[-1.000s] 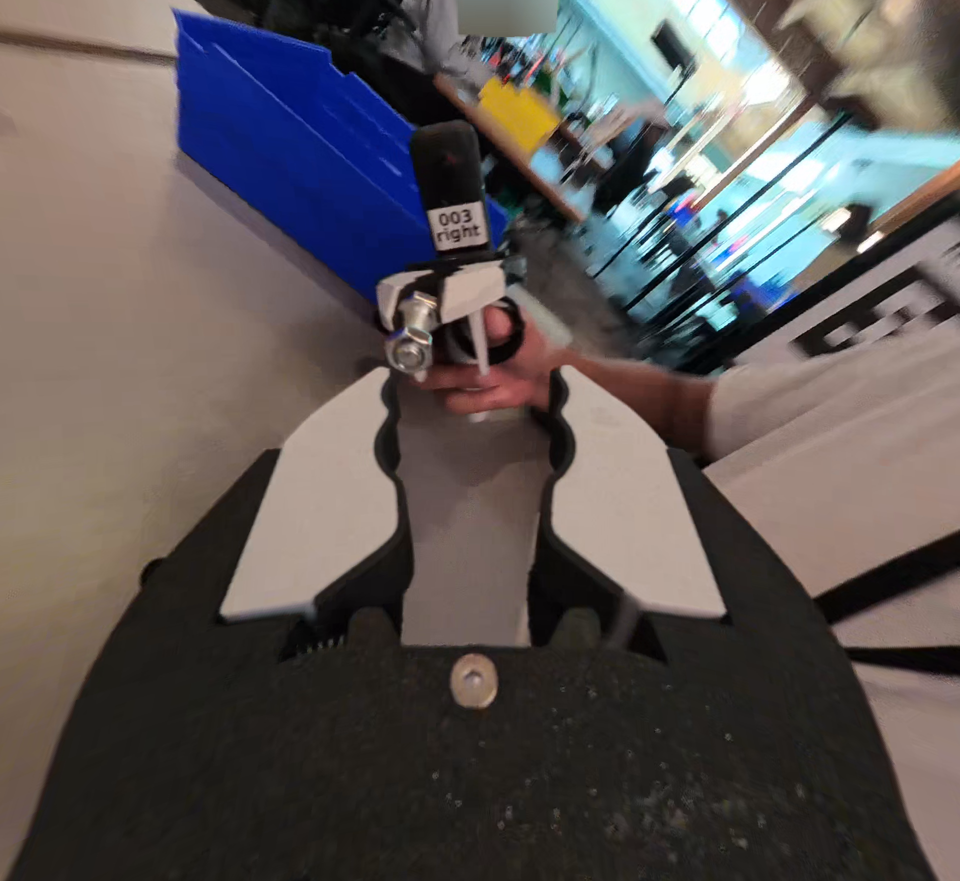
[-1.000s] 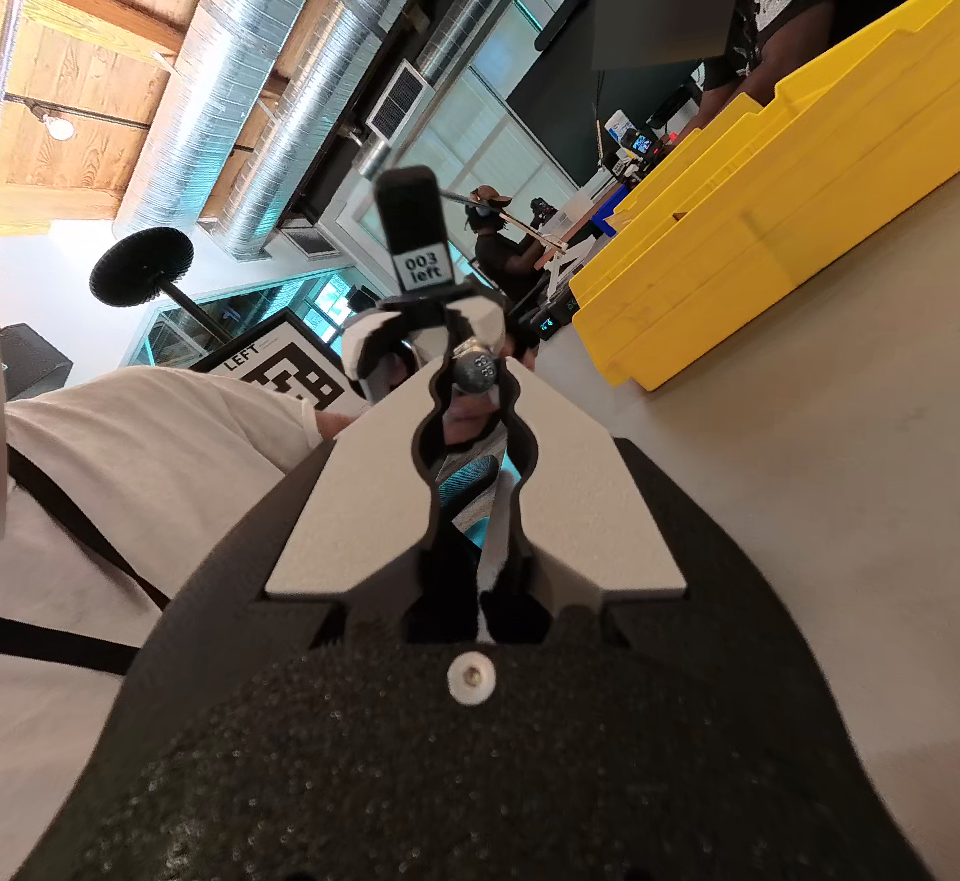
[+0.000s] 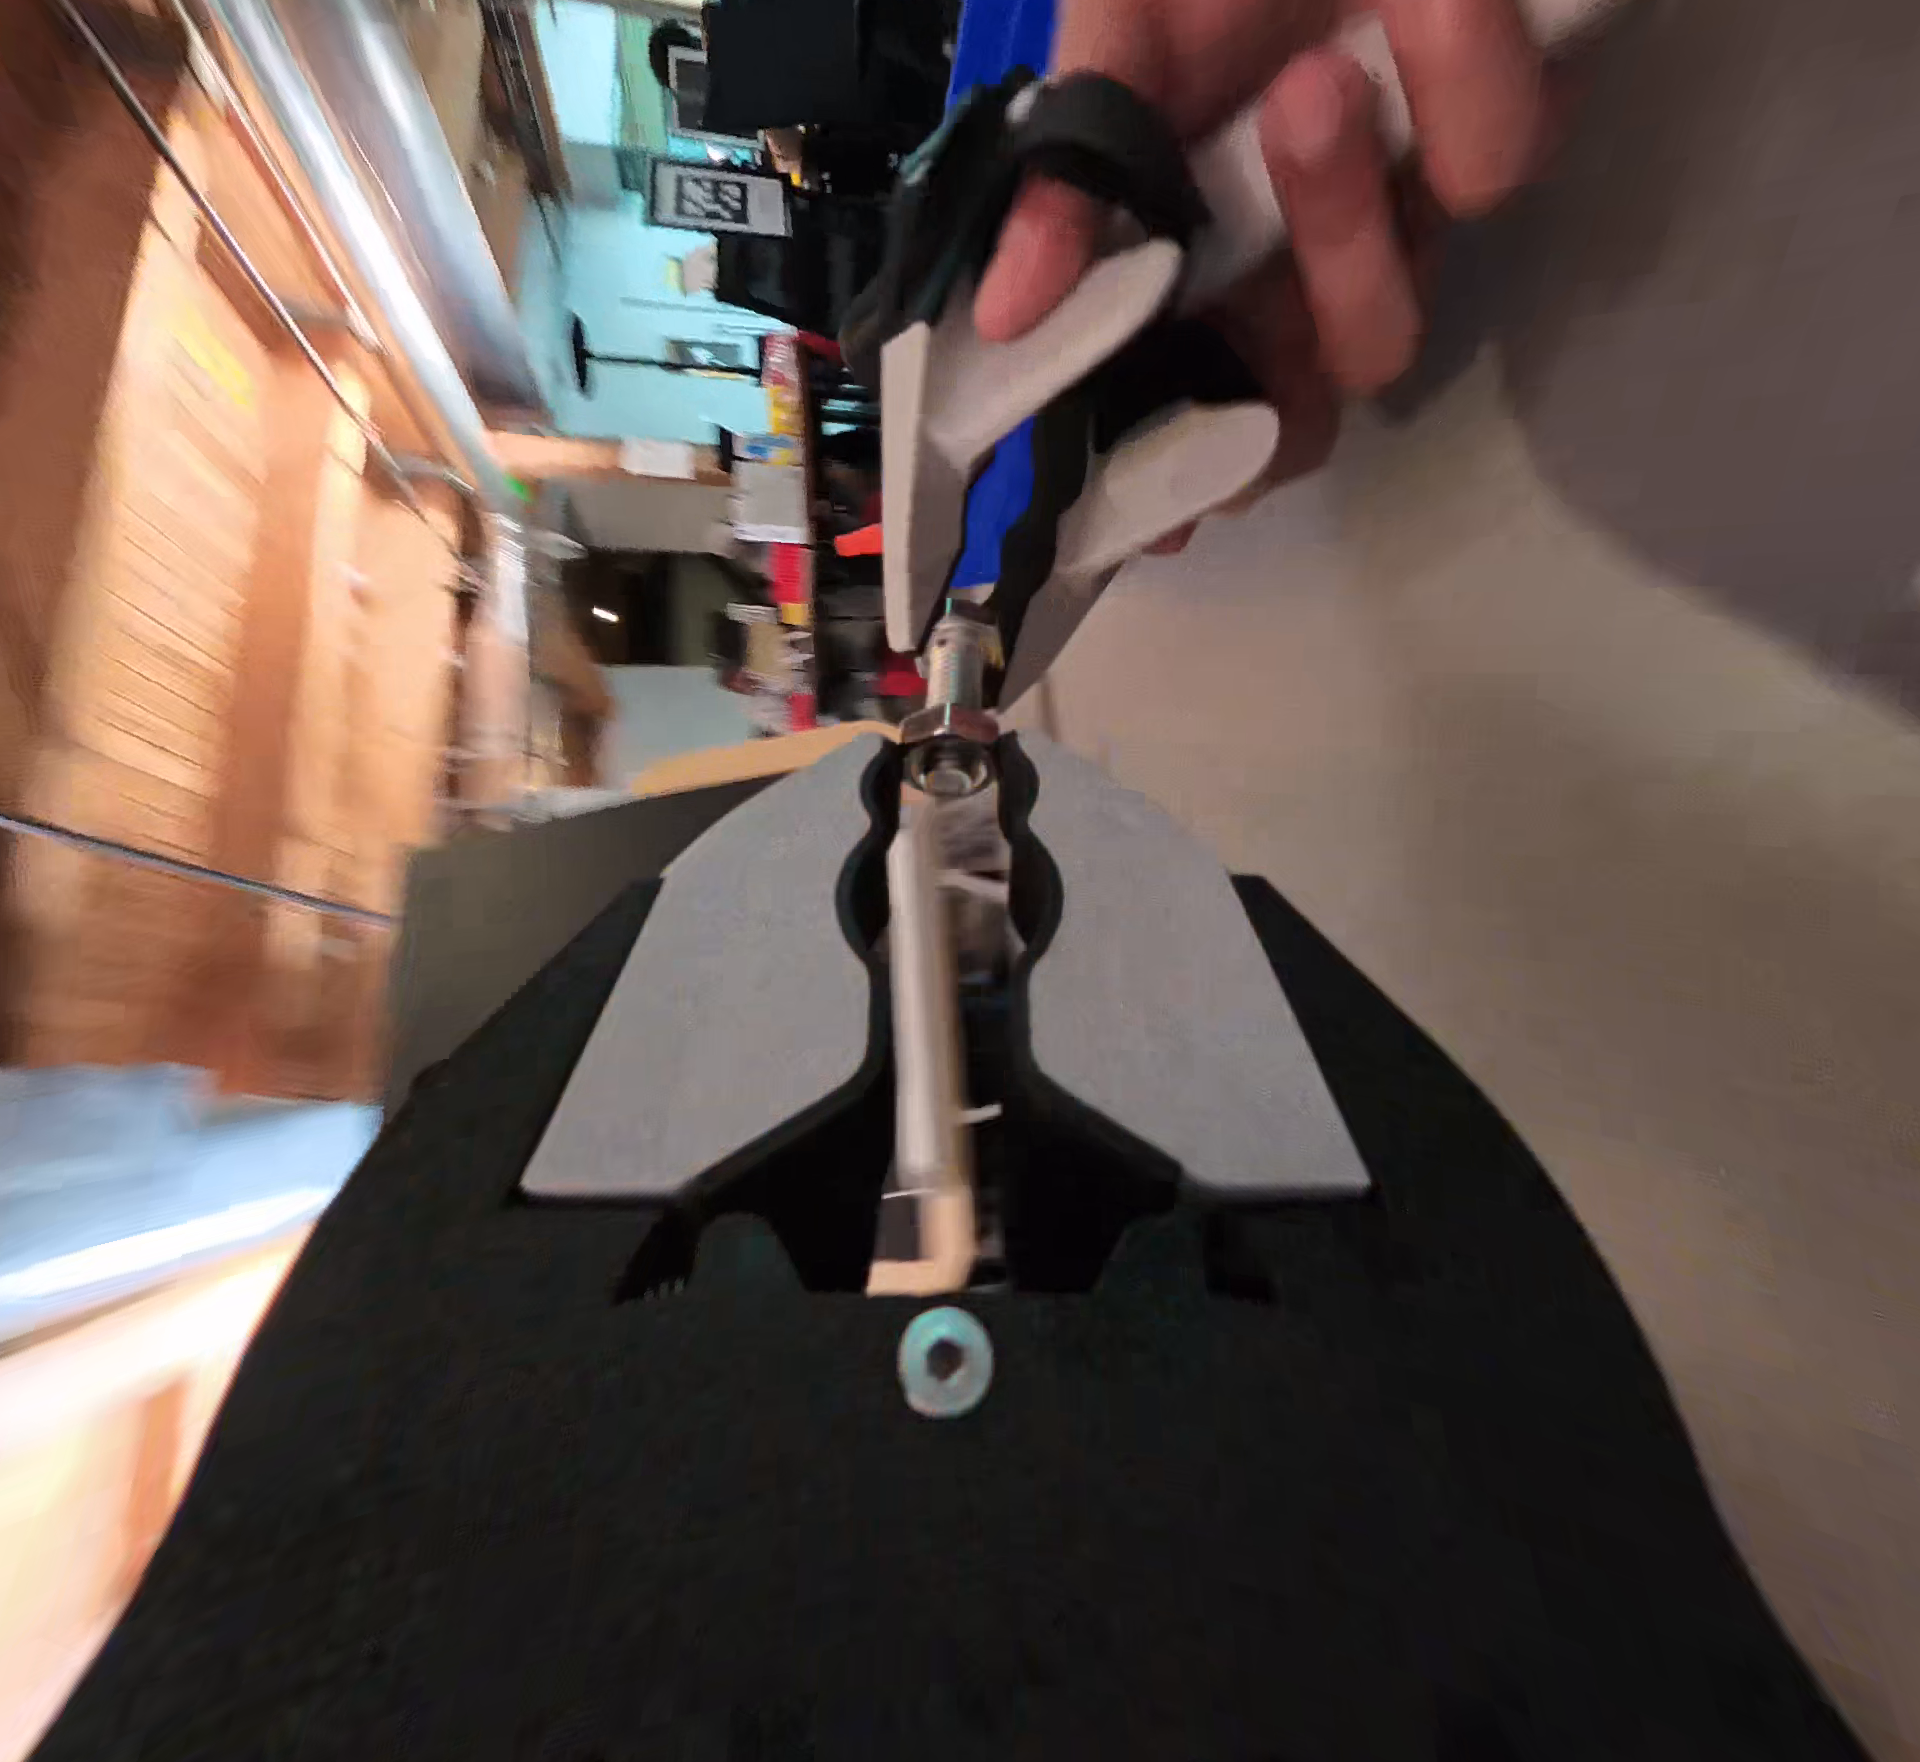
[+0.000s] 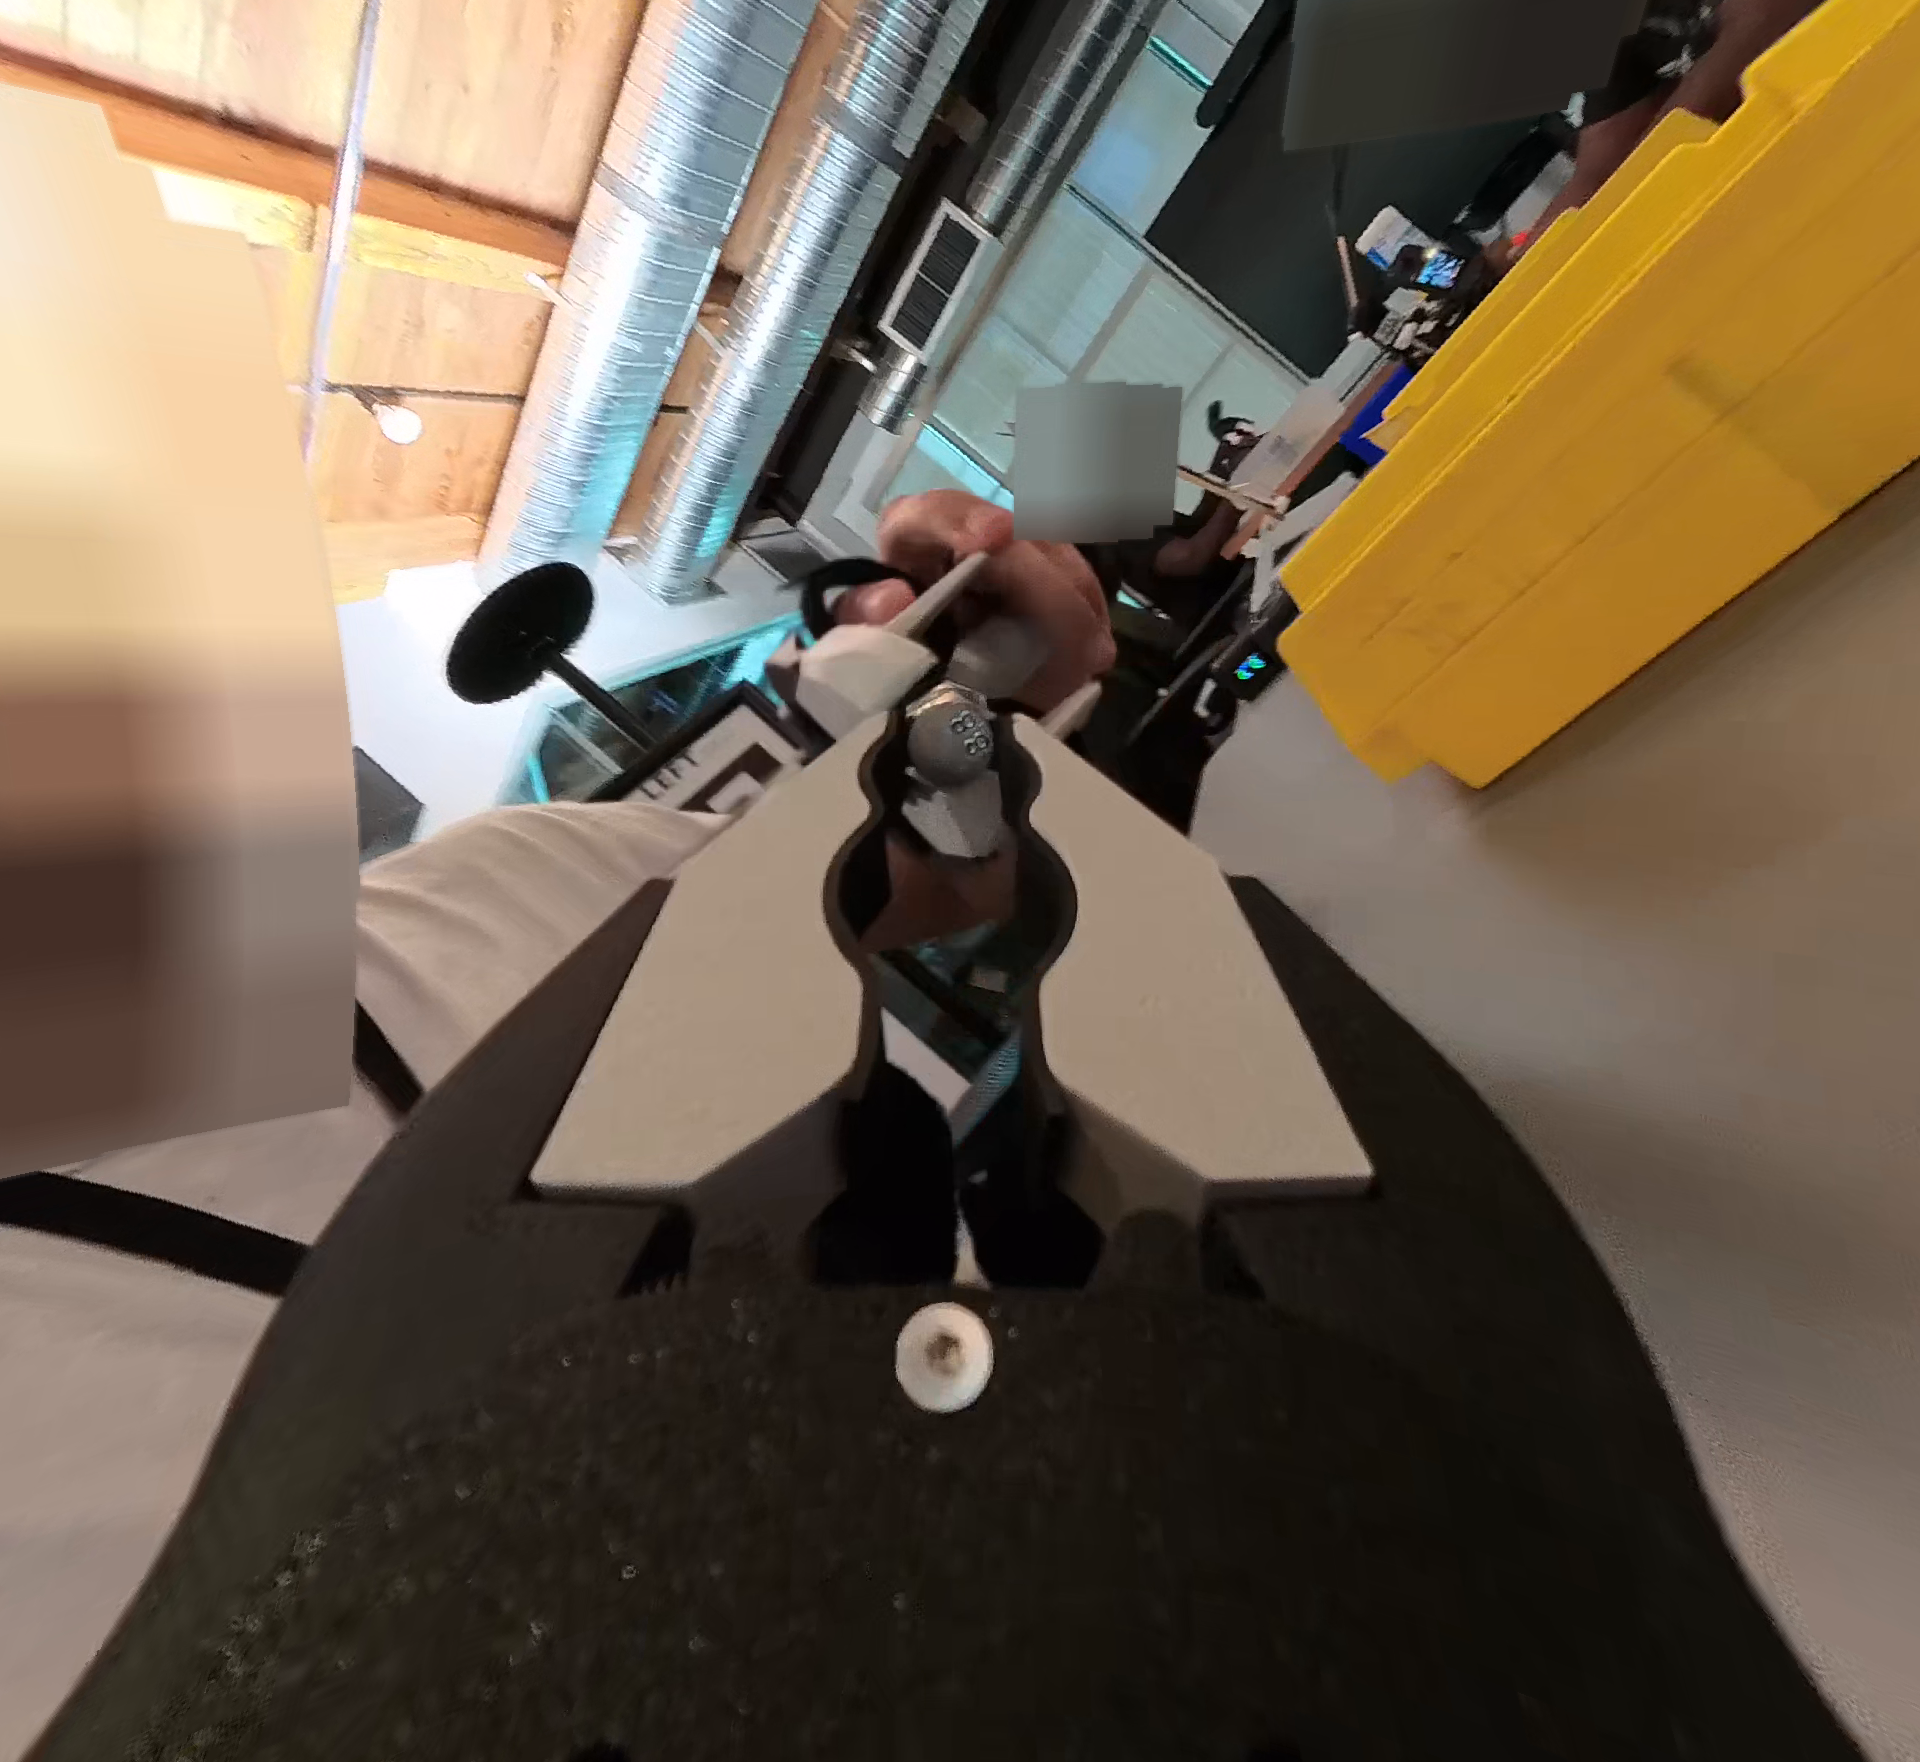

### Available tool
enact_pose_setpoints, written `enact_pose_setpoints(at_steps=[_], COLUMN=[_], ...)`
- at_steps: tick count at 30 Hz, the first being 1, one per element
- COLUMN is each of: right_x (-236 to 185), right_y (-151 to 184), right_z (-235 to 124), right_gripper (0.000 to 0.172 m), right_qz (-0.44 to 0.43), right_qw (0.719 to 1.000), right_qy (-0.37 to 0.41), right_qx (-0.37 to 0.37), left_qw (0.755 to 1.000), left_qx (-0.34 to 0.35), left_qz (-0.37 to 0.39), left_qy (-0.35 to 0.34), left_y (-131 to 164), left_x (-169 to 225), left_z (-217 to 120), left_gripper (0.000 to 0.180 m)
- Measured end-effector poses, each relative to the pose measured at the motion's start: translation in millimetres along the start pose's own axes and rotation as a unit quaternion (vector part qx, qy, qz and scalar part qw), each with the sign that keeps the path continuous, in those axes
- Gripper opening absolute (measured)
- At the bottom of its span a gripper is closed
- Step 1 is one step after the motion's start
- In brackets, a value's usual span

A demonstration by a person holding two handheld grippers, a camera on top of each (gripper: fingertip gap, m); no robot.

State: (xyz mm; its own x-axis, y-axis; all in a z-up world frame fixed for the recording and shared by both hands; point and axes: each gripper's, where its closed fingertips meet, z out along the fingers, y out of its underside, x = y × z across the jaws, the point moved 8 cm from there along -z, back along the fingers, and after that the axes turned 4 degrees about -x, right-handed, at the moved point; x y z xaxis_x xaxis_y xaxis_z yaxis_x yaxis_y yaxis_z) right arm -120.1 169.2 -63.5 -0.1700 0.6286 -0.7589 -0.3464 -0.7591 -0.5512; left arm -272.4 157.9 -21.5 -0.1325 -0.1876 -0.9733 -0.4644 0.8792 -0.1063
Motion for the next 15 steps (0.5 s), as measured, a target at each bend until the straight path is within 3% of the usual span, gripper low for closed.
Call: enact_pose_setpoints(at_steps=[3, 5, 8, 10, 12, 13, 15], right_x=[3, 2, 0, -1, -1, 0, 1], right_y=[0, 0, 1, 0, -1, -1, 0], right_z=[-1, -1, 0, -1, -1, -1, -1], right_gripper=[0.016, 0.016, 0.016, 0.016, 0.016, 0.016, 0.017], right_qz=[0.046, 0.048, 0.026, 0.010, -0.005, -0.010, -0.017], right_qw=[0.998, 0.998, 1.000, 1.000, 1.000, 1.000, 1.000], right_qy=[-0.032, -0.035, -0.018, -0.007, 0.006, 0.012, 0.021], right_qx=[0.008, 0.010, -0.002, -0.007, -0.009, -0.010, -0.013], left_qw=[0.992, 0.991, 0.997, 0.999, 0.973, 0.943, 0.847], left_qx=[-0.018, -0.018, -0.026, -0.020, -0.002, 0.008, 0.027], left_qz=[0.121, 0.129, 0.073, -0.047, -0.226, -0.328, -0.524], left_qy=[-0.031, -0.026, -0.017, 0.009, 0.043, 0.060, 0.090], left_y=[-4, -4, 0, 1, 4, 6, 14], left_x=[0, -2, -7, -10, -13, -14, -13], left_z=[1, 0, -4, -11, -18, -21, -24], left_gripper=[0.017, 0.018, 0.044, 0.047, 0.047, 0.046, 0.042])
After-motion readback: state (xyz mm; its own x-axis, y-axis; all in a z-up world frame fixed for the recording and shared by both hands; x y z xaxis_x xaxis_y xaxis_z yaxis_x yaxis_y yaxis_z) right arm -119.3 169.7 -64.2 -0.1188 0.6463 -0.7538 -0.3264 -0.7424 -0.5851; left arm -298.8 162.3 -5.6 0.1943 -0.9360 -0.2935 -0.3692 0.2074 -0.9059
